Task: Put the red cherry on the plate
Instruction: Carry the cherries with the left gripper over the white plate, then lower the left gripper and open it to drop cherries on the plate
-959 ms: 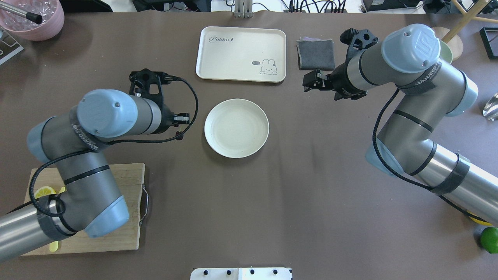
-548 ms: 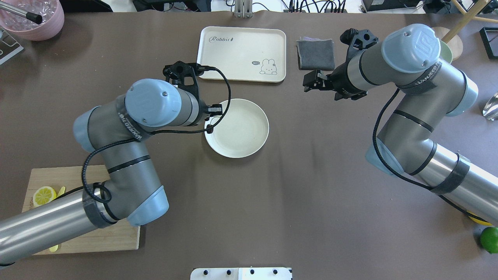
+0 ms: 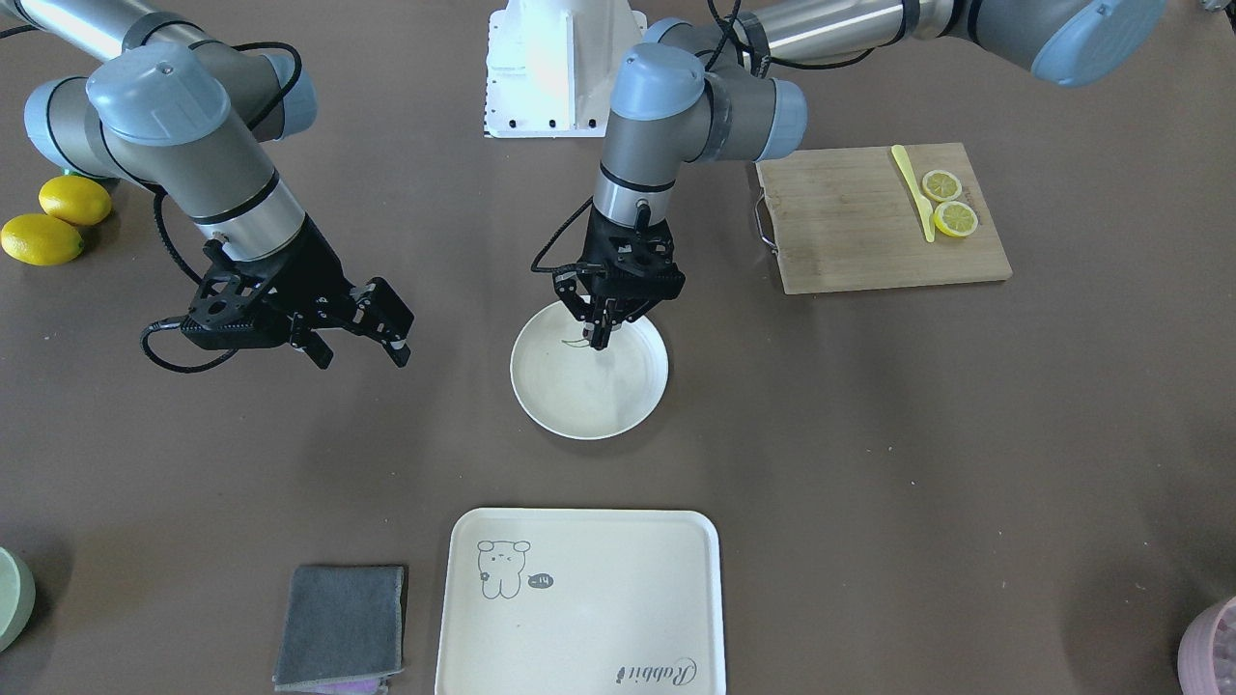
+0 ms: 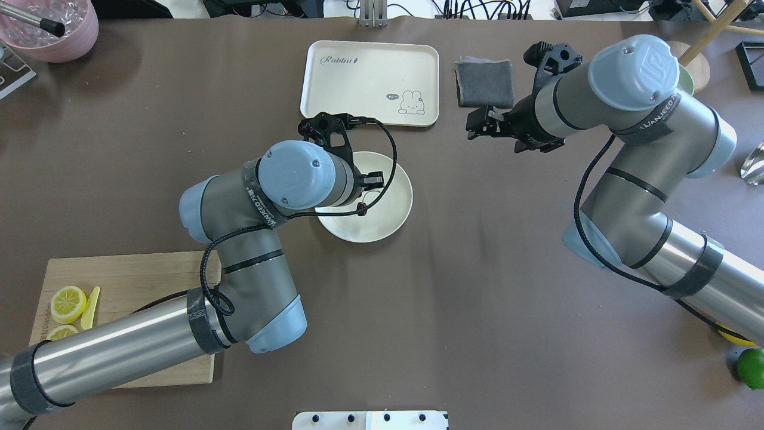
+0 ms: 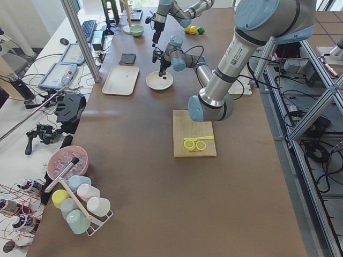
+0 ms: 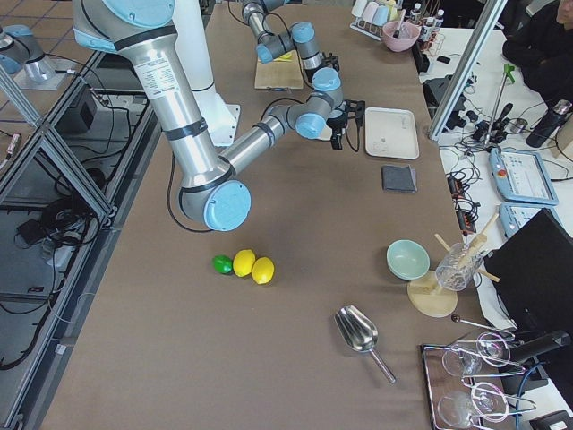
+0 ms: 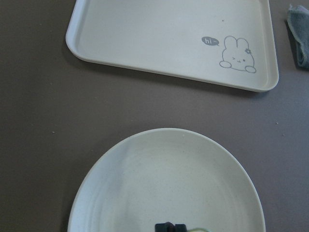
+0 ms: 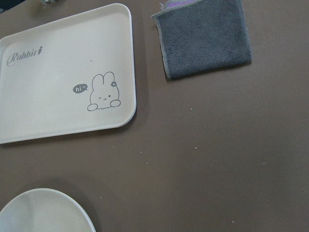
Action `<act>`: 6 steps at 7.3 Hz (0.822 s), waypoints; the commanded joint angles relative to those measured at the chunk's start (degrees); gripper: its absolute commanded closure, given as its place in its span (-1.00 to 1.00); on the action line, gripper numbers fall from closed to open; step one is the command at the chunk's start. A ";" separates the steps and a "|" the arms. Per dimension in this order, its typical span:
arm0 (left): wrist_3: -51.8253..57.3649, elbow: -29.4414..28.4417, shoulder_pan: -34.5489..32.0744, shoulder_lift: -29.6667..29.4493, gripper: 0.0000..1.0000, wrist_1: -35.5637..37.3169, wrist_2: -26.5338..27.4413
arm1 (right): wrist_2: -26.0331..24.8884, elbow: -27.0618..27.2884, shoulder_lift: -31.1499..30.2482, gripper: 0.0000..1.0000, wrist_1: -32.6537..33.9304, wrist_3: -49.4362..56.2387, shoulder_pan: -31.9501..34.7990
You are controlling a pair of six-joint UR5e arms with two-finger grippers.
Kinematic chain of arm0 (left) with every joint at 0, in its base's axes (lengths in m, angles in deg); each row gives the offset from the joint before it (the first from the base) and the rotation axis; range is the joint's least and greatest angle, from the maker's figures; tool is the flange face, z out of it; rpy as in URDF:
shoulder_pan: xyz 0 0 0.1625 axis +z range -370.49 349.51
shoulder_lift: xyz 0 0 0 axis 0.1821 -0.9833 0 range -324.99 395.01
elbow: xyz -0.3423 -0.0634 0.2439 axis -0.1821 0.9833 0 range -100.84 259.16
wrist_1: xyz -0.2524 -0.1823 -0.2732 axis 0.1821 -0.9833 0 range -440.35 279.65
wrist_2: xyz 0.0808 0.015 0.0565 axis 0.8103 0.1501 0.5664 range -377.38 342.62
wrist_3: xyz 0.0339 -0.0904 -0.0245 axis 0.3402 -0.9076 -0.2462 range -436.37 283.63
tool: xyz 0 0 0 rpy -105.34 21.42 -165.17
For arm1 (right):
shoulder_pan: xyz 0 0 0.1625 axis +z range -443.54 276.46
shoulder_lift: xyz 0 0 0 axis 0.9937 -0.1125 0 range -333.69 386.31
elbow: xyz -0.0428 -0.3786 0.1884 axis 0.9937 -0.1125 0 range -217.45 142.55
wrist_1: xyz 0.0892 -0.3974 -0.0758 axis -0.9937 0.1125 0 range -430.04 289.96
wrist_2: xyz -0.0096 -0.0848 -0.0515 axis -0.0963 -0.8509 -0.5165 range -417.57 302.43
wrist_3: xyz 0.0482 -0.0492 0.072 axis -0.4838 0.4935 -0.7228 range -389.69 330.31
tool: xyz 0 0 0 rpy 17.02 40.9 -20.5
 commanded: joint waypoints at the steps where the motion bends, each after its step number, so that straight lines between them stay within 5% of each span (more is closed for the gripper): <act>1: -1.09 -2.57 0.66 -0.45 -0.48 -2.91 1.94 | 0.00 1.05 -0.59 -1.00 0.03 0.00 0.05; 2: -1.09 -2.65 0.57 -0.45 -0.94 -3.00 2.02 | 0.00 1.05 -0.59 -1.00 0.03 0.00 0.05; 6: -0.92 -2.04 -1.79 -0.01 -0.95 -2.65 1.85 | 1.22 0.88 -0.41 -1.00 0.38 0.61 1.44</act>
